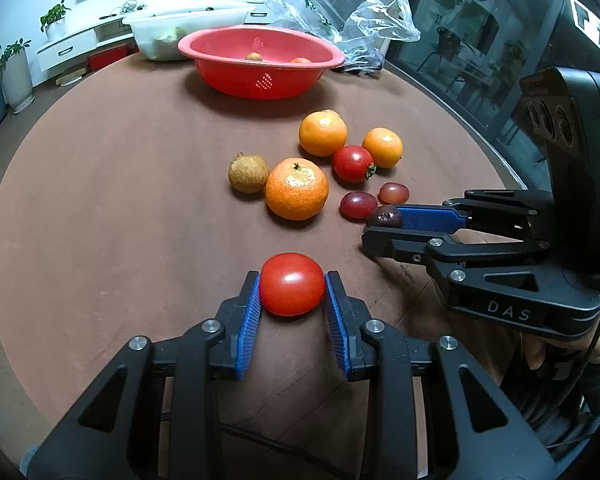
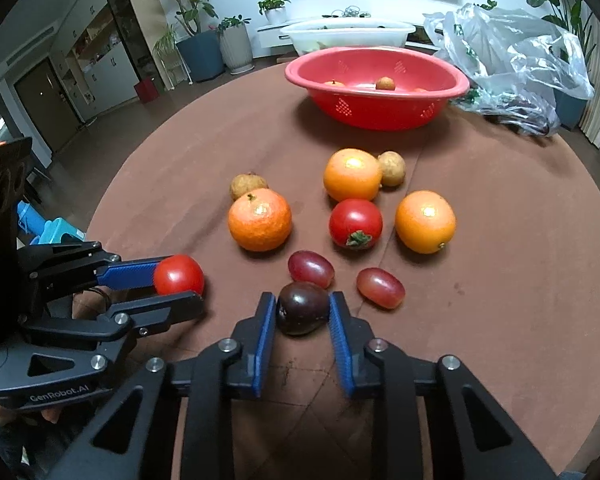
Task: Organize fruits
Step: 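Grasp a dark plum with the right tool while the left tool holds the tomato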
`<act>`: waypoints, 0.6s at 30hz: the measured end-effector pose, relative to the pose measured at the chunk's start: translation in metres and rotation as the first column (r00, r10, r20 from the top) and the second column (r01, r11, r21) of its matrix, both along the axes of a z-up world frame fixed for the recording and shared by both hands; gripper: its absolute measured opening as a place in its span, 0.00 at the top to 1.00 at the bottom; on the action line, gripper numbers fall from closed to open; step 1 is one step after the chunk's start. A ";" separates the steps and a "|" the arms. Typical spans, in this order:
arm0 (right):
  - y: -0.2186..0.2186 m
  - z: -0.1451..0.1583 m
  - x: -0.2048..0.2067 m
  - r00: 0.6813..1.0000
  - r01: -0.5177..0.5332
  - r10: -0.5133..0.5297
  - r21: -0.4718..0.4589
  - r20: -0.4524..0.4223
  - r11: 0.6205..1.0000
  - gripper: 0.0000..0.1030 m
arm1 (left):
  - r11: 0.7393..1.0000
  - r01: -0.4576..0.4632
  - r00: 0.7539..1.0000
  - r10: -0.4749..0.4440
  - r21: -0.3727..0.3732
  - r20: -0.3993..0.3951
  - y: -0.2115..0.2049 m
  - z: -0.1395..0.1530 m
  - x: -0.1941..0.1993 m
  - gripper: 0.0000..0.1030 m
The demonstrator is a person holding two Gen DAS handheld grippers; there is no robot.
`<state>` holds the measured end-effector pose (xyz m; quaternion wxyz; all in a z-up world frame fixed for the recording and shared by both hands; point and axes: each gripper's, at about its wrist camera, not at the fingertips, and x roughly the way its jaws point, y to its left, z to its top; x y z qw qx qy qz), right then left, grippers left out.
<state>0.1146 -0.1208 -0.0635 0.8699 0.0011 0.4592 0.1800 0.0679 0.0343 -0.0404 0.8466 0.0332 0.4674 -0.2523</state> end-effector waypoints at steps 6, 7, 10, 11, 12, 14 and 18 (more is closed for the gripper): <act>-0.001 0.005 -0.010 1.000 0.005 -0.005 0.031 -0.005 1.000 0.72 | 1.000 -0.001 1.000 0.001 -0.004 0.005 0.000 0.003 0.000 0.71; -0.002 0.006 -0.010 1.000 0.006 -0.006 0.035 -0.003 0.999 0.72 | 1.000 0.000 1.000 0.000 -0.005 0.006 0.000 0.004 0.000 0.71; -0.010 0.012 -0.013 1.000 0.014 -0.013 0.063 -0.002 0.998 0.72 | 1.000 0.005 1.000 -0.005 -0.011 0.013 -0.001 0.008 0.000 0.71; -0.012 0.013 -0.012 1.000 0.017 -0.017 0.071 -0.002 0.997 0.72 | 1.000 0.007 1.000 -0.007 -0.013 0.014 -0.001 0.010 0.000 0.71; -0.014 0.014 -0.013 1.000 0.020 -0.020 0.076 -0.001 0.997 0.72 | 1.000 0.007 1.000 -0.007 -0.015 0.017 -0.002 0.011 0.000 0.71; -0.020 0.018 -0.013 1.000 0.029 -0.029 0.089 0.000 0.996 0.72 | 1.000 0.010 1.000 -0.009 -0.022 0.021 -0.003 0.016 0.002 0.71; -0.035 0.025 -0.010 0.998 0.056 -0.057 0.098 0.014 0.994 0.72 | 0.999 0.005 0.999 -0.004 -0.032 0.037 -0.002 0.026 0.010 0.71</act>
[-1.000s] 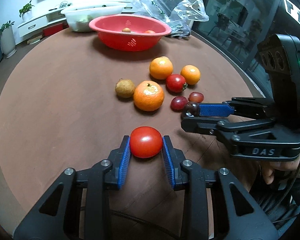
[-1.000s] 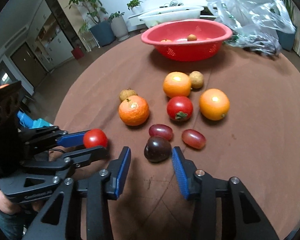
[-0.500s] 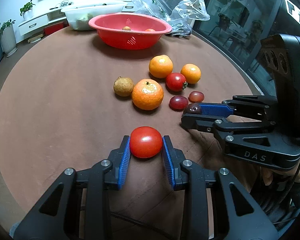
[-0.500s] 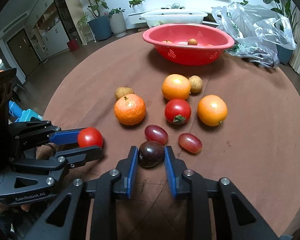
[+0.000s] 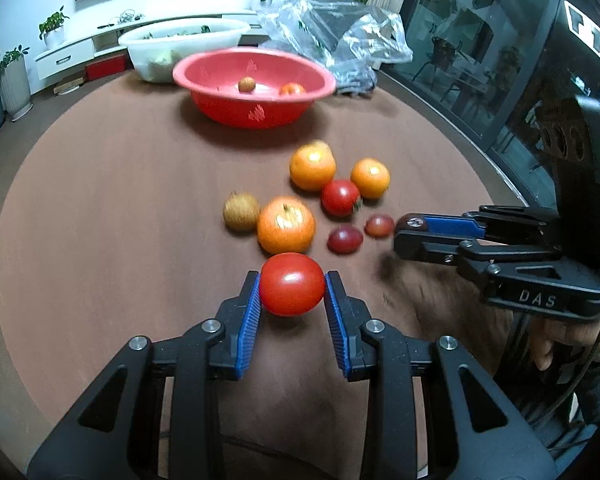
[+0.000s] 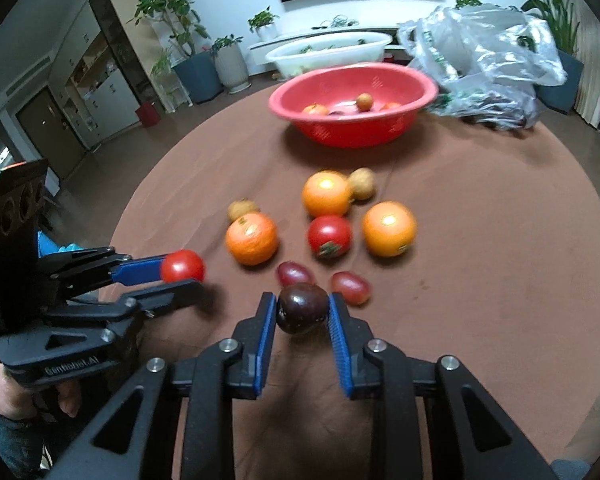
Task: Organize fruits
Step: 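Grasp a dark plum with the right tool while the left tool holds the tomato, then lower the tomato and plum into the red basin and open both tools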
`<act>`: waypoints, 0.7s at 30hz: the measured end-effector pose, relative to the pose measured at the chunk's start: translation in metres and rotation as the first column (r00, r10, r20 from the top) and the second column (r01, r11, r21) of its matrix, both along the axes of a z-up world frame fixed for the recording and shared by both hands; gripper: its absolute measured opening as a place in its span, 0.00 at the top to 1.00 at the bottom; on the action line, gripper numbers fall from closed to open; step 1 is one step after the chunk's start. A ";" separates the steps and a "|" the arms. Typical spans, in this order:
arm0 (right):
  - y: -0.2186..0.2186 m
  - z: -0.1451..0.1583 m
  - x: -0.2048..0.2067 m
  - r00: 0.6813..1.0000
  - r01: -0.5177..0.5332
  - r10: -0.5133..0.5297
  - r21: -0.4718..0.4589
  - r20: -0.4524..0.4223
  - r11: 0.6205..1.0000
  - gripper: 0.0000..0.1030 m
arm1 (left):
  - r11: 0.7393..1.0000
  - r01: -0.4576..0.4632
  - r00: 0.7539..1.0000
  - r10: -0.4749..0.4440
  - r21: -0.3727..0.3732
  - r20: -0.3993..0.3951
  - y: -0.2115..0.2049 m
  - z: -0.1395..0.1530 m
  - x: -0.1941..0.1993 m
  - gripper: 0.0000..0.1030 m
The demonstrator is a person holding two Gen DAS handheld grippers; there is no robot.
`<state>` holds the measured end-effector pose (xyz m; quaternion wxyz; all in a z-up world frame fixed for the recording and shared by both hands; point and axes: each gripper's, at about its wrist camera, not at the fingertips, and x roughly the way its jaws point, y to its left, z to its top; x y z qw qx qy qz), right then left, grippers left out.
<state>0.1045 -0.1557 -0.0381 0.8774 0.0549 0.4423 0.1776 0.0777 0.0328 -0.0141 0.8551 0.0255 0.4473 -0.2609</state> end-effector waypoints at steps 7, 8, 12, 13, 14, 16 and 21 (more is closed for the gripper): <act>-0.056 0.021 0.023 0.992 0.119 -0.119 0.017 0.036 0.993 0.72 | 0.999 -0.034 0.995 0.034 0.002 0.097 0.006 0.044 0.044 0.71; -0.068 0.028 0.029 0.988 0.144 -0.145 0.015 0.051 0.989 0.72 | 0.999 -0.039 0.993 0.038 0.006 0.109 0.007 0.051 0.052 0.71; -0.095 0.052 0.052 0.977 0.194 -0.193 0.003 0.094 0.981 0.72 | 0.998 -0.044 0.987 0.037 0.038 0.159 0.004 0.075 0.095 0.71; -0.098 0.058 0.058 0.975 0.197 -0.196 0.000 0.105 0.980 0.72 | 0.998 -0.040 0.986 0.033 0.044 0.165 0.003 0.079 0.104 0.71; -0.101 0.064 0.065 0.974 0.196 -0.194 -0.003 0.117 0.981 0.72 | 0.998 -0.033 0.986 0.024 0.049 0.166 0.002 0.083 0.113 0.71; -0.102 0.077 0.085 0.973 0.187 -0.185 -0.006 0.139 0.982 0.72 | 0.997 -0.016 0.984 0.004 0.069 0.177 -0.009 0.092 0.137 0.71; -0.068 0.104 0.141 0.978 0.076 -0.069 -0.030 0.199 0.997 0.72 | 0.992 0.023 0.986 -0.043 0.125 0.160 -0.043 0.091 0.192 0.71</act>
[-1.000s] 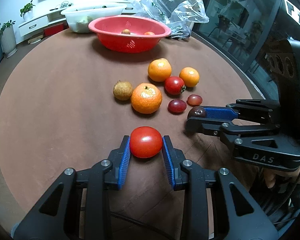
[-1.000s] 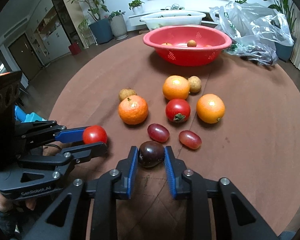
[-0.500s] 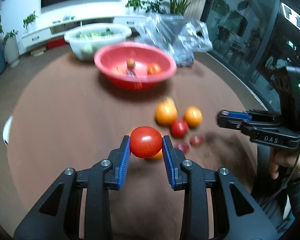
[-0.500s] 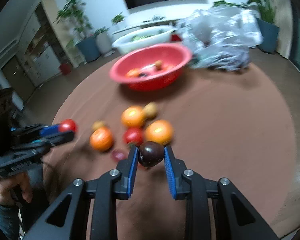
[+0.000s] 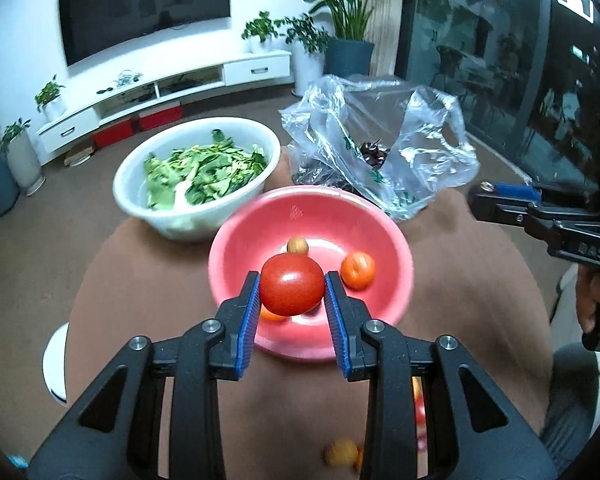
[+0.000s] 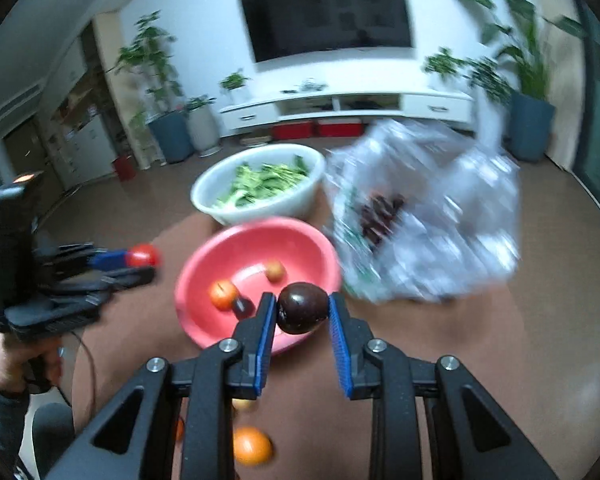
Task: Organize fruits
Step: 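Lower the tomato and plum into the red basin and open both tools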
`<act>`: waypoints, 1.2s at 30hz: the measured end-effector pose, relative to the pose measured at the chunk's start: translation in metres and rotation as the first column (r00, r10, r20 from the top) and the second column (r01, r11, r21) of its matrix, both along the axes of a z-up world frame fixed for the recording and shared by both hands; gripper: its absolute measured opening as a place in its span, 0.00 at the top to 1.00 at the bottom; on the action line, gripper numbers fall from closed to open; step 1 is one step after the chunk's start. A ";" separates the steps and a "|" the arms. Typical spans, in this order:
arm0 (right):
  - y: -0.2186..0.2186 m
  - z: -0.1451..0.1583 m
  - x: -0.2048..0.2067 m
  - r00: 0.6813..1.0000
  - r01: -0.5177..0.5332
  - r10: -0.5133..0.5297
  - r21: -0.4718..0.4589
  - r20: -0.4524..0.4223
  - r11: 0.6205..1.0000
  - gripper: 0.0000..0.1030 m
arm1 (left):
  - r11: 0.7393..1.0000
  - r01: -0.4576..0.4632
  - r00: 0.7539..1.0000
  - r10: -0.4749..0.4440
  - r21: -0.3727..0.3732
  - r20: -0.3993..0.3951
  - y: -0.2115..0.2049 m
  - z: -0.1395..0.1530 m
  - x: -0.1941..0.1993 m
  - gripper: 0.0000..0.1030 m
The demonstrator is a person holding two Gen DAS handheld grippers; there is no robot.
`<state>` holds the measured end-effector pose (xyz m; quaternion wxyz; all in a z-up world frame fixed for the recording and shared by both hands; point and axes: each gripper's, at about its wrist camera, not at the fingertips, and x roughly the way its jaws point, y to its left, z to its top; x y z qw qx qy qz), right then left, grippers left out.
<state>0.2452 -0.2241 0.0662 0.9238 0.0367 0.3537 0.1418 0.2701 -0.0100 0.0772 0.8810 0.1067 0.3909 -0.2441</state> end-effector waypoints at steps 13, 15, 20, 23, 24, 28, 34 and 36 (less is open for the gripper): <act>0.050 -0.063 0.096 0.983 -0.087 0.071 -0.091 -0.169 0.992 0.72 | 0.997 0.008 0.994 0.001 0.080 -0.108 -0.032 -0.072 0.078 0.71; 0.053 -0.074 0.100 0.980 -0.085 0.064 -0.107 -0.190 0.991 0.72 | 0.997 0.007 0.993 0.002 0.079 -0.115 -0.034 -0.078 0.081 0.71; 0.055 -0.090 0.107 0.976 -0.087 0.057 -0.137 -0.212 0.987 0.72 | 0.995 0.020 0.994 -0.008 0.101 -0.112 -0.040 -0.088 0.086 0.71; 0.056 -0.095 0.111 0.975 -0.086 0.051 -0.153 -0.218 0.984 0.72 | 0.994 0.017 0.993 -0.005 0.106 -0.119 -0.039 -0.092 0.089 0.71; 0.056 -0.096 0.112 0.974 -0.087 0.051 -0.158 -0.221 0.984 0.72 | 0.994 0.017 0.993 -0.004 0.110 -0.122 -0.039 -0.094 0.089 0.71; 0.061 -0.097 0.113 0.975 -0.095 0.055 -0.183 -0.217 0.979 0.71 | 0.992 0.027 0.990 -0.009 0.125 -0.143 -0.041 -0.103 0.090 0.71; 0.065 -0.097 0.115 0.979 -0.087 0.039 -0.236 -0.202 0.968 0.70 | 0.990 0.009 0.994 0.008 0.143 -0.113 -0.041 -0.103 0.090 0.50; 0.067 -0.096 0.115 0.979 -0.094 0.043 -0.251 -0.201 0.964 0.67 | 0.990 0.002 0.995 0.013 0.141 -0.103 -0.038 -0.099 0.089 0.46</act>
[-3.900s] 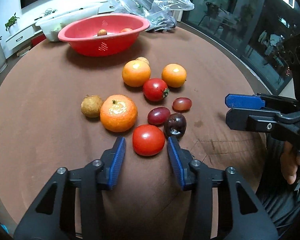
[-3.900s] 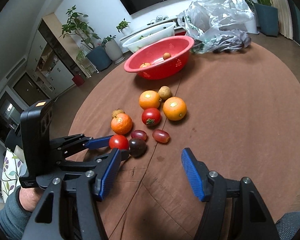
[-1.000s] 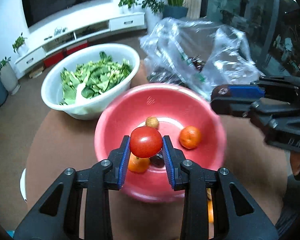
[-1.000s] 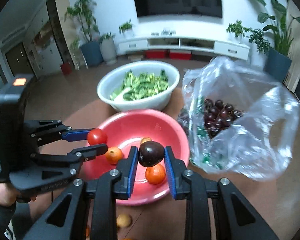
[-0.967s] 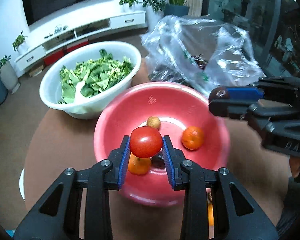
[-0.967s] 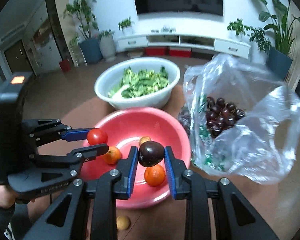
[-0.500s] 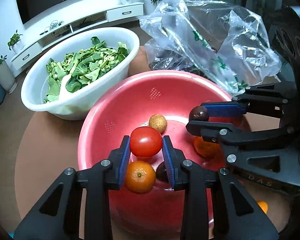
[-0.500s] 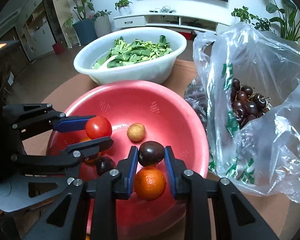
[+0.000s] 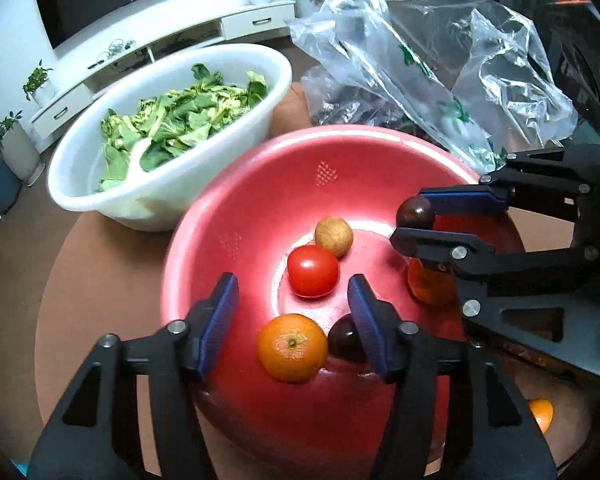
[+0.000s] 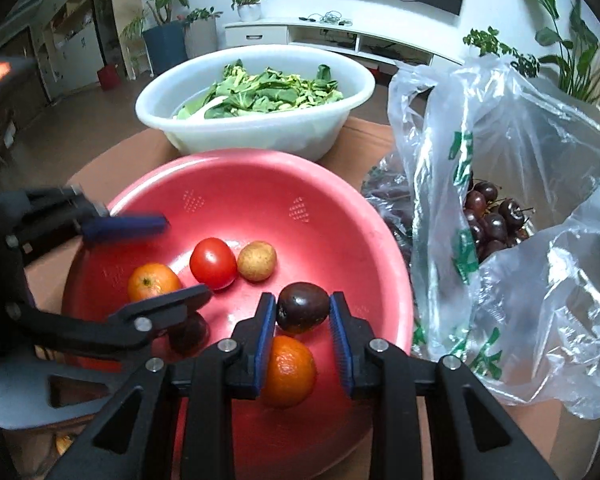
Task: Organize fruits
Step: 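Lower the tomato and plum into the red basin and open both tools, then move both open tools back toward the remaining fruit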
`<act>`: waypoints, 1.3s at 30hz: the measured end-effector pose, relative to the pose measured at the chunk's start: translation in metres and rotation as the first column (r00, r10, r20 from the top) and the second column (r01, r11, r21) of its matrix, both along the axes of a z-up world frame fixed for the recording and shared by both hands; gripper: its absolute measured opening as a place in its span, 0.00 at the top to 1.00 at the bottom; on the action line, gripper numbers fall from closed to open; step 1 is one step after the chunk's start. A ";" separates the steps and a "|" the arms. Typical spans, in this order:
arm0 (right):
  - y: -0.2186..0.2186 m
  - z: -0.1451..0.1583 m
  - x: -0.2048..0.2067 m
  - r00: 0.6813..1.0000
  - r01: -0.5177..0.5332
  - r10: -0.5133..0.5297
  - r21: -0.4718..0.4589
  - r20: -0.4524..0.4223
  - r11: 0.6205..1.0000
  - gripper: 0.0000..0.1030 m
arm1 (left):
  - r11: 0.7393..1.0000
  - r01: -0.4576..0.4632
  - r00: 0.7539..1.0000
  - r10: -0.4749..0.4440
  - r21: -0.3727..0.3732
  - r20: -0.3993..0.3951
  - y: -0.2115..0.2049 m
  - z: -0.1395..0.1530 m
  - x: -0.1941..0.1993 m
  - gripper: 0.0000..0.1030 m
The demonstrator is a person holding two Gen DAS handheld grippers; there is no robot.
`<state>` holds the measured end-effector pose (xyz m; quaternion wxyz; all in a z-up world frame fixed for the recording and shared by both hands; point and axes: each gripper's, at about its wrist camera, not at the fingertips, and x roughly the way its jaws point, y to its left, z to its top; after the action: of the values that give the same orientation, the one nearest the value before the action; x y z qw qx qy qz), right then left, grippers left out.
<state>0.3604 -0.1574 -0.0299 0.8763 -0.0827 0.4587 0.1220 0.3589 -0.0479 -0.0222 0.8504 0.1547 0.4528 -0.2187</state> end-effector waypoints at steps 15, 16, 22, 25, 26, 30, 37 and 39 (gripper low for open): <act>-0.015 0.039 -0.043 0.996 -0.019 0.012 0.078 0.088 0.997 0.18 | 0.995 -0.053 0.983 0.068 -0.089 0.173 0.043 0.062 -0.056 0.00; -0.017 0.043 -0.049 0.996 -0.019 0.010 0.089 0.092 0.996 0.18 | 0.994 -0.049 0.981 0.066 -0.094 0.184 0.044 0.066 -0.063 0.00; -0.036 0.061 -0.101 0.991 -0.016 -0.009 0.191 0.131 0.981 0.17 | 0.990 -0.038 0.972 0.068 -0.137 0.226 0.059 0.083 -0.117 0.00; -0.049 0.060 -0.130 0.992 0.006 -0.041 0.276 0.123 0.961 0.17 | 0.986 -0.049 0.975 0.082 -0.161 0.206 0.070 0.080 -0.152 0.00; -0.055 0.057 -0.144 0.992 0.022 -0.060 0.308 0.113 0.951 0.17 | 0.984 -0.055 0.977 0.088 -0.170 0.193 0.073 0.078 -0.161 0.00; -0.069 0.040 -0.186 0.993 0.061 -0.096 0.383 0.072 0.922 0.17 | 0.972 -0.074 0.992 0.095 -0.223 0.087 0.083 0.052 -0.205 0.00; -0.071 -0.004 -0.238 0.992 0.123 -0.125 0.412 -0.023 0.903 0.17 | 0.978 -0.097 0.995 0.099 -0.186 0.001 0.077 0.002 -0.254 0.00; -0.066 -0.013 -0.247 0.991 0.133 -0.125 0.413 -0.047 0.901 0.17 | 0.979 -0.101 0.995 0.101 -0.176 -0.004 0.073 -0.005 -0.261 0.00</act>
<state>0.1139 -0.2236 -0.0427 0.8754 0.1370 0.4354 0.1591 0.0977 0.0250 -0.0272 0.8719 0.0563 0.4368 -0.2140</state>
